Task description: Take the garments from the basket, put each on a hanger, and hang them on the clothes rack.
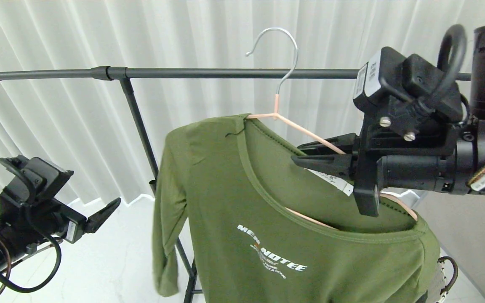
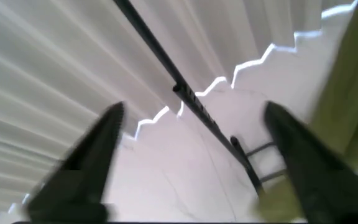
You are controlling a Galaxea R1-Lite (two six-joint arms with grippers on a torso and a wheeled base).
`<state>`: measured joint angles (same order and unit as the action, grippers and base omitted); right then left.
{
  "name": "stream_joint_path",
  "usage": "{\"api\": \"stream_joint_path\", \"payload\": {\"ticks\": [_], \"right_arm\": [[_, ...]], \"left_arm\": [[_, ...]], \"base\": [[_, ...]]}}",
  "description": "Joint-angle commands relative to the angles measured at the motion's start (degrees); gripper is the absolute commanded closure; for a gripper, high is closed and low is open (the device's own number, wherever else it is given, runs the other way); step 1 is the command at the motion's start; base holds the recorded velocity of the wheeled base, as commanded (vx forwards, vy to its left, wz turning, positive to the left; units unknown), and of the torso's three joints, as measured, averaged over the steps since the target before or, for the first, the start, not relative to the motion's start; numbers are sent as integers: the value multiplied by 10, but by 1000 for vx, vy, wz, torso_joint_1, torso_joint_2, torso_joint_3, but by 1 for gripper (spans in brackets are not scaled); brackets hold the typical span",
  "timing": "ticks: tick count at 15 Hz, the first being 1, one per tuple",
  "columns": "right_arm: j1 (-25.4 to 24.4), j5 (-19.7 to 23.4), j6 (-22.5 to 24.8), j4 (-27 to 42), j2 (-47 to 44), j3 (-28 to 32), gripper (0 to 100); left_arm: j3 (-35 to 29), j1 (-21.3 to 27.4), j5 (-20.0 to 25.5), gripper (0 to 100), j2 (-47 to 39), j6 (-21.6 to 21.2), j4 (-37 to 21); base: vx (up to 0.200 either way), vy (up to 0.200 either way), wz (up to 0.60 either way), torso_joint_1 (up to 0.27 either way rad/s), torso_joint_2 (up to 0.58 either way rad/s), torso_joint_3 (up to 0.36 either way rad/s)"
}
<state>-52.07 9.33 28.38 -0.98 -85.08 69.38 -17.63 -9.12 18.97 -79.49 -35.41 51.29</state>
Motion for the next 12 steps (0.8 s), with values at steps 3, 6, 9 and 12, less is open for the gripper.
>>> {"api": "stream_joint_path", "payload": {"ticks": [3,6,9,12], "right_arm": [[6,-78,-68,3,-12,9,100],[36,-122,-75,28,-32,42,100],[54,-127,-75,42,-45,68,100],[58,-128,-75,42,-49,71,100]], "left_arm": [[47,21,1,0,100,-9,7],[81,25,3,0,160,-26,5],[72,47,-4,0,168,-24,5],[60,54,-5,0,167,-23,4]], "base": [[0,0,0,0,0,0],[0,0,0,0,0,0],[0,0,0,0,0,0],[133,0,0,0,5,5]]}}
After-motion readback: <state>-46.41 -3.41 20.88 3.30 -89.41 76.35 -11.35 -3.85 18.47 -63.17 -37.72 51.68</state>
